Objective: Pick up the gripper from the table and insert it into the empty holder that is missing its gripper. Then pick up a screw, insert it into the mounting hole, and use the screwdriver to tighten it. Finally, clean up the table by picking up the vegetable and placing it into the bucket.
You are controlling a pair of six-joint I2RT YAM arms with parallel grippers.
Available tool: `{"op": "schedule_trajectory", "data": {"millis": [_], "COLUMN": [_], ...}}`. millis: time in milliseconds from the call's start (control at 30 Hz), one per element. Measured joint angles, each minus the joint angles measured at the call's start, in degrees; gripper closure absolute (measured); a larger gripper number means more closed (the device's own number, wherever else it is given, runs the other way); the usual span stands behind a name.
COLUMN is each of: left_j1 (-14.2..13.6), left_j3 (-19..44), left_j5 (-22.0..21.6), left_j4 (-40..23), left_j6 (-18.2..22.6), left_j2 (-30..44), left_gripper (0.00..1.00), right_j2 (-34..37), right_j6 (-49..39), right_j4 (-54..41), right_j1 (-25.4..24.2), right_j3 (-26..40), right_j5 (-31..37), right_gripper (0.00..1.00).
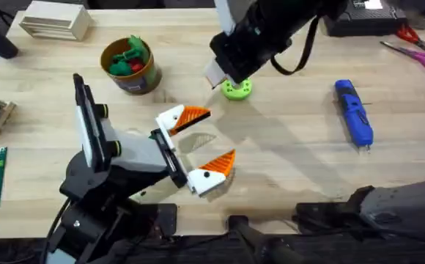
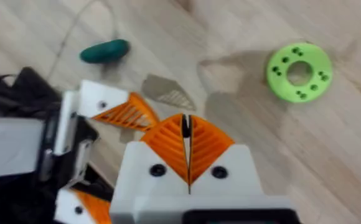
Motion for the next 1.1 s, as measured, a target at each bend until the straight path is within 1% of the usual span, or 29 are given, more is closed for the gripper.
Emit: {"op": "schedule_trajectory", "data": {"millis": [200, 300, 333, 500, 633, 867, 1100], "left_j1": [0.00, 0.00, 0.00, 0.00, 0.00, 0.00, 0.00], "left_j3": [0.00, 0.00, 0.00, 0.00, 0.00, 0.00, 0.00], "left_j5": [0.00, 0.00, 0.00, 0.00, 0.00, 0.00, 0.00], "left_j4": [0.00, 0.00, 0.00, 0.00, 0.00, 0.00, 0.00], "left_j6": [0.00, 0.00, 0.00, 0.00, 0.00, 0.00, 0.00], "left_j2": [0.00, 0.00, 0.00, 0.00, 0.00, 0.00, 0.00], "left_gripper": [0.014, 0.014, 0.012, 0.014, 0.014, 0.014, 0.014], "right_j2": [0.00, 0.02, 0.00, 0.02, 0.68, 4.15, 4.13], "right_j6": [0.02, 0.02, 0.02, 0.02, 0.02, 0.02, 0.02], "right_j4": [-1.25, -1.22, -1.15, 0.22, 0.57, 1.38, 1.68], "right_j1": [4.05, 6.27, 8.38, 10.91, 11.50, 11.50, 11.50], "right_j3": [3.42, 3.87, 3.88, 3.92, 4.10, 4.14, 4.14], "right_j5": [-2.62, -3.07, -3.39, -3.73, -3.81, -3.56, -3.33], "right_gripper": [0.994, 0.994, 0.994, 0.994, 0.994, 0.994, 0.994]}}
